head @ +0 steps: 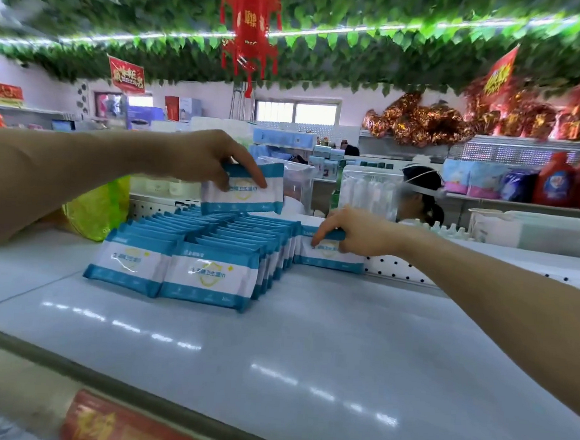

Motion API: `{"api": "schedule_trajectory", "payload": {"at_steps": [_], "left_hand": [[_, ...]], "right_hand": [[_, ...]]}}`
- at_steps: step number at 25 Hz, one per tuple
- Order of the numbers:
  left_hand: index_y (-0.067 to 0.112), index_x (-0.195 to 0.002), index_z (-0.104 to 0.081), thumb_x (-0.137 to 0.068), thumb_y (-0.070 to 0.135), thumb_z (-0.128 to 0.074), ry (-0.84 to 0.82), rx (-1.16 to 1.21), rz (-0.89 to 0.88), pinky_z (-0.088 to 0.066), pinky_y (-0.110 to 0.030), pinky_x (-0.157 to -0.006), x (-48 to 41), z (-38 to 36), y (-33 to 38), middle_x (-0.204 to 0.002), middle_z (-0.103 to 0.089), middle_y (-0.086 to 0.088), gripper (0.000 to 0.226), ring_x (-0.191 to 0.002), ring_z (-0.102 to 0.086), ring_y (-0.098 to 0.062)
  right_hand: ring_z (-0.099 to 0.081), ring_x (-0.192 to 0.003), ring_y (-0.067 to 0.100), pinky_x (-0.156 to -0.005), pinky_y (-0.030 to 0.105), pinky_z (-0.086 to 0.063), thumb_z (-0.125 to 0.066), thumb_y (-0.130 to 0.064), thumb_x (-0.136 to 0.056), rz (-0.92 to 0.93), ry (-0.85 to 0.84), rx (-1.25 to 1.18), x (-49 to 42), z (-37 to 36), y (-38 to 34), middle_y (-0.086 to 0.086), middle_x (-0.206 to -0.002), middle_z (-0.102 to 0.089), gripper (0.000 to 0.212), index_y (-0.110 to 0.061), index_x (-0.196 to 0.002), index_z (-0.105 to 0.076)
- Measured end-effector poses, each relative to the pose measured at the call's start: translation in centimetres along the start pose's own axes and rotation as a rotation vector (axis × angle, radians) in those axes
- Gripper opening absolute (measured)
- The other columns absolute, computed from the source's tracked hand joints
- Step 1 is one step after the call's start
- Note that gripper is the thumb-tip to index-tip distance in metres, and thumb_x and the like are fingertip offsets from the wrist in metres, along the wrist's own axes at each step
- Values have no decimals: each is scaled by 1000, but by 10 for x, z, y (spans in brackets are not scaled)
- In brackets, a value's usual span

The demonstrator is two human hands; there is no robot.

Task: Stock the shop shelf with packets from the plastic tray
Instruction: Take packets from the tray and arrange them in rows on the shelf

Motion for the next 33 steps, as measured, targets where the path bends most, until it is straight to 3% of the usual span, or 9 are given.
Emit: {"api": "schedule_trajectory", "payload": {"at_steps": [7, 10, 13, 17, 22, 24, 27, 30, 33], "left_hand": [[34, -111, -80, -87, -15, -65, -29, 127, -102, -59, -40, -96, -51, -39, 39, -126, -67, 17, 56, -113, -66, -17], [32, -114, -79, -87, -12, -64, -106, 100, -154, -58, -41, -96, -76, -78, 54, -127, -67, 11, 53, -112, -65, -23], [37, -114, -78, -86, -11, -64, -237, 12, -187, -54, -48, -100, -92, -120, 53, -121, -62, 24, 57, -113, -62, -28], [29, -118, -78, -89, -14, -60, -292, -123, -198, -41, -21, -94, -103, -143, 45, -118, -60, 22, 54, -114, -56, -9], [24, -110, -80, -87, -16, -61, -146, -128, -240, -44, -14, -95, -96, -131, 42, -133, -58, 4, 50, -122, -53, -13], [26, -111, -79, -89, -12, -61, -100, -139, -241, -46, -19, -97, -80, -118, 37, -132, -59, 3, 48, -121, -55, -14], [26, -121, -75, -94, -2, -62, -59, -174, -166, -50, -30, -98, -36, -86, 18, -126, -64, 4, 41, -112, -59, -15], [28, -128, -70, -97, 5, -64, 15, -194, 42, -48, -30, -100, 33, -47, -15, -129, -64, 7, 39, -114, -60, -13], [29, -130, -68, -98, 9, -63, 82, -240, 258, -50, -29, -99, 137, -3, -50, -127, -66, 10, 38, -112, -61, -10]], "right_hand": [[-53, -108, 15, -96, 38, -51, -68, 0, -88, -49, 132, -2, 28, 33, 31, -8, -122, -52, 52, -43, -115, -72], [-58, -91, 10, -84, 45, -56, -62, 2, -87, -126, 263, 20, 49, 48, 52, -15, -111, -57, 55, -48, -107, -73], [-57, -89, 9, -85, 45, -55, -58, 5, -86, -126, 319, 3, 70, 54, 64, -17, -99, -54, 54, -42, -107, -74], [-58, -96, 10, -89, 42, -53, -59, 5, -88, -122, 316, -14, 92, 57, 70, -10, -104, -59, 49, -36, -111, -76], [-57, -89, 7, -81, 37, -51, -60, 5, -88, -97, 313, -27, 90, 57, 58, -12, -99, -58, 52, -41, -105, -75], [-57, -87, 7, -82, 37, -52, -60, 4, -88, -62, 296, -16, 80, 54, 41, -16, -100, -58, 51, -40, -107, -75], [-58, -92, 4, -85, 37, -53, -60, -3, -92, 16, 247, -15, 51, 48, -3, -17, -106, -61, 44, -38, -114, -73], [-59, -92, 3, -88, 36, -53, -61, -7, -93, 148, 222, -38, 10, 39, -64, -17, -106, -62, 39, -34, -120, -71], [-59, -90, 1, -80, 29, -49, -61, -10, -94, 343, 220, -94, -34, 26, -156, -19, -103, -64, 35, -32, -120, -71]]}}
Point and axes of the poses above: each hand's wrist, its own x-axis away from the middle knuckle, its own z-axis out of the back of the hand, y = z × x, the point moved 2 cm from there along -x, towards the middle knuckle
